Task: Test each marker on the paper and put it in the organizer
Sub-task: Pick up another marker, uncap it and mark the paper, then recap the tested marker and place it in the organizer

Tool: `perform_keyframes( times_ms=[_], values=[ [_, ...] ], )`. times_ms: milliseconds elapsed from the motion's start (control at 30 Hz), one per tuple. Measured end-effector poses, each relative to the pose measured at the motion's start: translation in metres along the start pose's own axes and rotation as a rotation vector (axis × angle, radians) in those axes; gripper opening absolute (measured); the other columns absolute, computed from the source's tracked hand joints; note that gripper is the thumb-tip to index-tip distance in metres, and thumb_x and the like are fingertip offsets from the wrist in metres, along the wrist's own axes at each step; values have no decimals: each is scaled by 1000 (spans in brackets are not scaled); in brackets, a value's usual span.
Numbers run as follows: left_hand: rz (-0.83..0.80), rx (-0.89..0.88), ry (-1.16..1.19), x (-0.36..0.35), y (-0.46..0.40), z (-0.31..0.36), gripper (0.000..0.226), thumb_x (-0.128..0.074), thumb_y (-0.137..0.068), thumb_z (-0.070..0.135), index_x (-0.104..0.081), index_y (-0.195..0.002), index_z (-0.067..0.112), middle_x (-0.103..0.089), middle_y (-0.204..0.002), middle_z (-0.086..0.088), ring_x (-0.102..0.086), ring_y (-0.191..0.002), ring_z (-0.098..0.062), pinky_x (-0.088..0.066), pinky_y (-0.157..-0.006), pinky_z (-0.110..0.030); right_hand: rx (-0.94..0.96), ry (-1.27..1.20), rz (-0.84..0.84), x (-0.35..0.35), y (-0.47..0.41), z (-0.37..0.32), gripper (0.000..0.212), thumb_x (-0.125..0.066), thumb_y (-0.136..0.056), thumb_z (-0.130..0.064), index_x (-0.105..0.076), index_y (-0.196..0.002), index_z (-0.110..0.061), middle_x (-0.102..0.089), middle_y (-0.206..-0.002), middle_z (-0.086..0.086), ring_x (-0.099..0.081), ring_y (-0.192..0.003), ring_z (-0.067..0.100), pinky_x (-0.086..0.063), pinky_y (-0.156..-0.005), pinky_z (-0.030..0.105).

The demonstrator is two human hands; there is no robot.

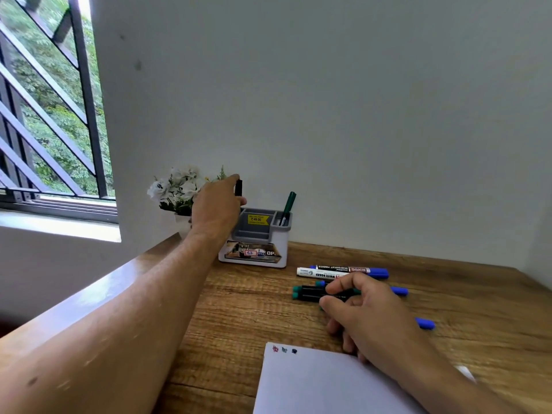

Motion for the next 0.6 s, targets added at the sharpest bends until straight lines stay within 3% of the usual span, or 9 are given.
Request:
perform_keyframes(
  times_ms=[133,267,433,600],
  values=[
    [-74,-39,-241,-4,-5,0,33,-63,-94,30,-59,-122,12,-65,-115,-17,-50,-116,-34,-44,-94,-45,4,-6,2,0,1,0,10,-71,-92,-21,-64,-95,-26,-74,-65,4,-55,-40,6,-39,-36,16],
    [-115,-66,-248,-5,-8,5,23,-55,-97,26,-57,-111,8,-66,-110,-17,-55,-106,-32,-35,-99,-42,10,1,6,1,0,1,9,-72,-91,-21,-65,-94,-25,-73,-63,3,-54,-39,6,-39,-35,16],
    [-13,-117,-271,3,-4,23,49,-51,-95,18,-41,-139,-2,-64,-120,-17,-55,-115,-30,-32,-106,-40,25,13,15,0,0,1,5,-70,-92,-20,-67,-89,-22,-73,-61,2,-55,-39,8,-39,-34,18],
    [32,-270,-99,20,17,70,43,-54,-93,11,-55,-136,8,-70,-117,-10,-59,-112,-24,-34,-111,-37,68,-51,20,5,4,-5,11,-66,-93,-17,-69,-83,-15,-72,-60,4,-55,-36,12,-38,-32,20]
  ],
)
Point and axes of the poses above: each hand's wrist, its own y-axis away from the middle knuckle, its own x-axis out of the back of the hand, z = x × y, the point moved 2 cm from there along -y, towards the middle knuckle
